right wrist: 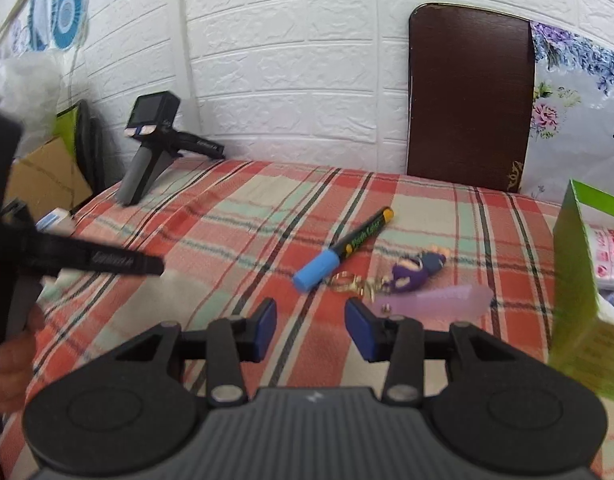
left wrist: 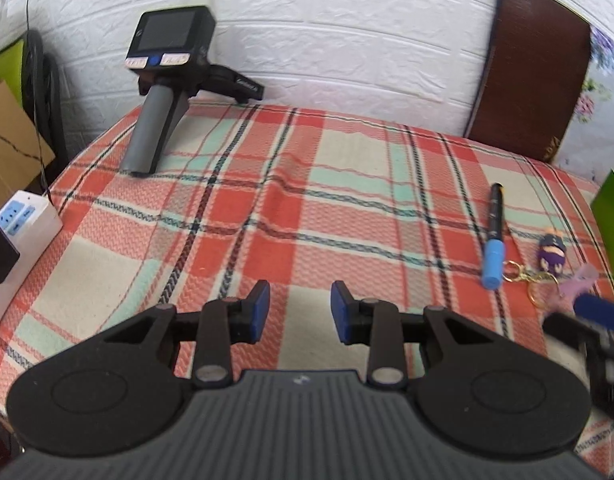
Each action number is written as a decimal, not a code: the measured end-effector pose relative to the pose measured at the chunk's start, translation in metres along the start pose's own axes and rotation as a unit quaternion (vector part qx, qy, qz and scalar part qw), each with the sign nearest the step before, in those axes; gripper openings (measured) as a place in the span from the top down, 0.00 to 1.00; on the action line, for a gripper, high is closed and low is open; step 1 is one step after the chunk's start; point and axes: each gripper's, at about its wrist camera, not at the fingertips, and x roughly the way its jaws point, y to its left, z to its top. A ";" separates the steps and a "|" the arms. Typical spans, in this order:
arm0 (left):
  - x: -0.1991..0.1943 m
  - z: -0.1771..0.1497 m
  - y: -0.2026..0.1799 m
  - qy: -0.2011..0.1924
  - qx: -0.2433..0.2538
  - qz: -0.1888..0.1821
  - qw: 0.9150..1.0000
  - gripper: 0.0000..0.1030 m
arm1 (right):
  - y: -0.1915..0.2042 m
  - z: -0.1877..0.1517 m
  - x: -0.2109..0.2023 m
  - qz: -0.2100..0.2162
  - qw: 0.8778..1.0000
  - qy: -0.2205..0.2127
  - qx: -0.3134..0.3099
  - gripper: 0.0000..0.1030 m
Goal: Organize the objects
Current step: 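Grasp the blue-capped green marker with the right gripper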
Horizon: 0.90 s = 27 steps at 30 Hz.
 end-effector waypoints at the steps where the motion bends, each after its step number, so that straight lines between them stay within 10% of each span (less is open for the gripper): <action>1: 0.002 0.001 0.003 0.002 -0.005 -0.002 1.000 0.66 | -0.002 0.007 0.010 -0.003 1.000 0.001 0.010 0.61; 8: 0.000 0.005 0.013 -0.001 -0.015 0.001 1.000 0.66 | -0.020 0.037 0.089 -0.052 0.994 0.039 0.086 0.59; 11: -0.002 0.004 0.013 -0.005 -0.007 0.012 1.000 0.64 | -0.012 0.030 0.101 -0.064 0.996 0.036 0.056 0.74; 19: -0.012 -0.001 0.008 -0.004 -0.001 0.015 1.000 0.63 | 0.033 -0.016 0.048 0.047 0.997 0.051 -0.020 0.81; 27: -0.029 -0.012 -0.012 -0.005 0.021 0.020 1.000 0.63 | 0.028 -0.058 -0.015 0.051 0.997 0.044 -0.044 0.81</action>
